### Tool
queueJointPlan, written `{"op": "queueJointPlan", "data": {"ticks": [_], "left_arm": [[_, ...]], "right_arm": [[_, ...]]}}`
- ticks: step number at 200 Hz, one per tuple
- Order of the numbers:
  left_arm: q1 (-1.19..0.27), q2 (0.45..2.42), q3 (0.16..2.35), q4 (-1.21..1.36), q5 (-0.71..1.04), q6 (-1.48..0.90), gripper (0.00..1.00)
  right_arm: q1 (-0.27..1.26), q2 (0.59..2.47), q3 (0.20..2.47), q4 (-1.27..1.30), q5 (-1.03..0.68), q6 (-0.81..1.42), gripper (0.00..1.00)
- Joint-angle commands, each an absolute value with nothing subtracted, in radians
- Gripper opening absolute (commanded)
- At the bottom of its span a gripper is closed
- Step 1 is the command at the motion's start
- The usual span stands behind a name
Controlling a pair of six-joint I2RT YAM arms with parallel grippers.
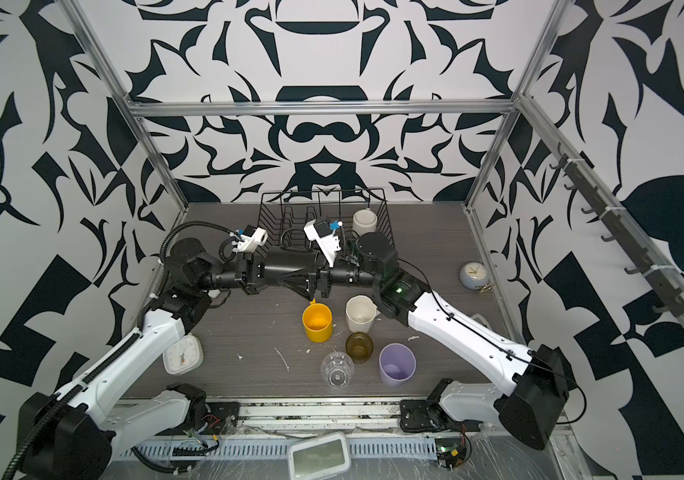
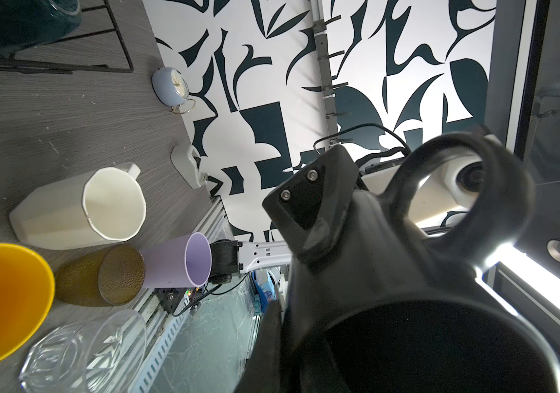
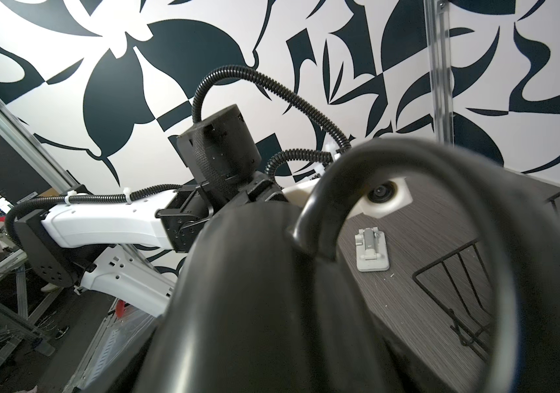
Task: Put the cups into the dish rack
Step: 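Close the right gripper on the black mug while the left gripper holds it, then open the left gripper and carry the black mug over the rack with the right gripper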
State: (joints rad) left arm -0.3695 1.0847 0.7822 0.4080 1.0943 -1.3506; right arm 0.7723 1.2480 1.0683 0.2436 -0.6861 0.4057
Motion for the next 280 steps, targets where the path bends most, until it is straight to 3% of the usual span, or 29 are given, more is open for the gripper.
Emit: {"op": "queueJointPlan", "data": {"ticks": [1, 33, 120, 139, 178, 202, 229, 280], "left_arm": [[-0.377, 1.084, 0.811, 0.473, 1.1, -1.359, 0.0], [-0.377, 1.085, 0.81, 0.464, 1.094, -1.359, 0.01], [-0.366, 1.083, 0.814, 0.408, 1.083, -1.336, 0.24], [-0.359, 1.079, 0.815, 0.402, 1.082, -1.333, 0.37], [-0.347, 1.06, 0.814, 0.349, 1.079, -1.294, 0.78], [-0.303, 1.019, 0.841, 0.118, 1.022, -1.137, 0.9], [-0.222, 0.984, 0.914, -0.235, 0.884, -0.882, 0.94], [-0.064, 0.978, 0.989, -0.506, 0.631, -0.662, 1.0]], "right_arm": [[0.779, 1.234, 1.084, 0.278, -0.634, 0.406, 0.01], [0.78, 1.226, 1.09, 0.269, -0.593, 0.413, 0.0], [0.779, 1.137, 1.128, 0.148, -0.473, 0.385, 0.0], [0.779, 1.126, 1.137, 0.128, -0.459, 0.38, 0.0], [0.776, 1.101, 1.183, 0.019, -0.387, 0.344, 0.0], [0.773, 1.079, 1.232, -0.084, -0.326, 0.313, 0.0], [0.772, 1.117, 1.368, -0.315, -0.212, 0.267, 0.0], [0.772, 1.26, 1.607, -0.616, -0.046, 0.204, 0.0]]}}
